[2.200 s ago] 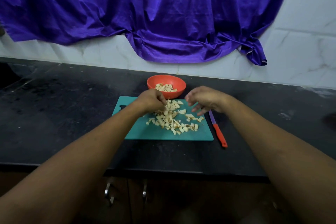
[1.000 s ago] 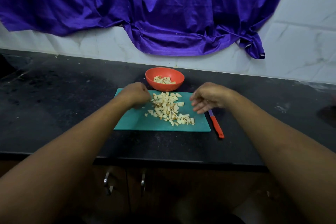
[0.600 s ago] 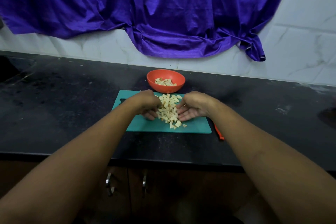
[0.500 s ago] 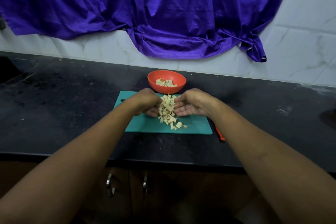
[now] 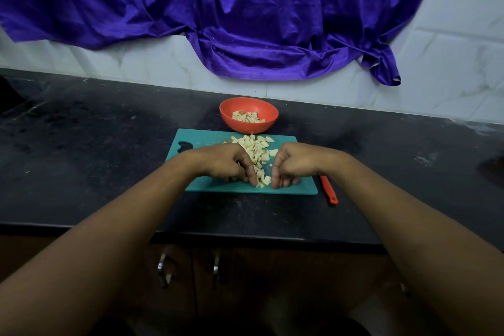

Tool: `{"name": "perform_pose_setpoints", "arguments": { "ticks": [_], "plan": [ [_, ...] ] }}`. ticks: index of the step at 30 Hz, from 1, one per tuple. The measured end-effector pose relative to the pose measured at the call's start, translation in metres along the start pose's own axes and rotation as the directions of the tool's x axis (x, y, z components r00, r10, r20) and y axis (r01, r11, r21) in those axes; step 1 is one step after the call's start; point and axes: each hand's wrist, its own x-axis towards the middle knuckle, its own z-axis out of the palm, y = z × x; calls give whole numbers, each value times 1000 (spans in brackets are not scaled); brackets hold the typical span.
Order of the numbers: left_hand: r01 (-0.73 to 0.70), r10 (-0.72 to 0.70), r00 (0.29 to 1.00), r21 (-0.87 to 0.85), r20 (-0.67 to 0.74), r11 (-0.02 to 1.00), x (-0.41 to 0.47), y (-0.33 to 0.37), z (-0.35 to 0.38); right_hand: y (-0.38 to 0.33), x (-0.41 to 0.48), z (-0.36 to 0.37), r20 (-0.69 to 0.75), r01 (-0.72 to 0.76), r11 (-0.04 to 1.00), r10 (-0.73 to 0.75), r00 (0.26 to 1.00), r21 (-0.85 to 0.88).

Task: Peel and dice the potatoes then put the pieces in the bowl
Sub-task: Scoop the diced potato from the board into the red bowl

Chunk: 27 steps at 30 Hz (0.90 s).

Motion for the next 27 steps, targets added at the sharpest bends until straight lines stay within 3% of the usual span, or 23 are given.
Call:
{"name": "perform_pose_setpoints", "arguments": {
  "ticks": [7, 12, 19, 22, 27],
  "plan": [
    [44, -41, 997, 35, -66, 998, 1, -1, -3, -8, 21, 11, -144, 50, 996, -39, 989, 71],
    [36, -44, 976, -40, -215, 999, -2, -5, -13, -3, 25, 2, -264, 103, 955, -28, 964, 277],
    [175, -256, 883, -230, -394, 957, 12, -20, -28, 22, 42, -16, -410, 40, 870, 190, 892, 491],
    [236, -321, 836, -235, -445, 943, 29, -26, -31, 26, 54, -19, -434, -5, 888, 230, 871, 461],
    [254, -316, 795, -189, -518, 949, 52, -27, -34, 18, 77, -24, -509, -23, 957, 175, 843, 290]
  ]
}}
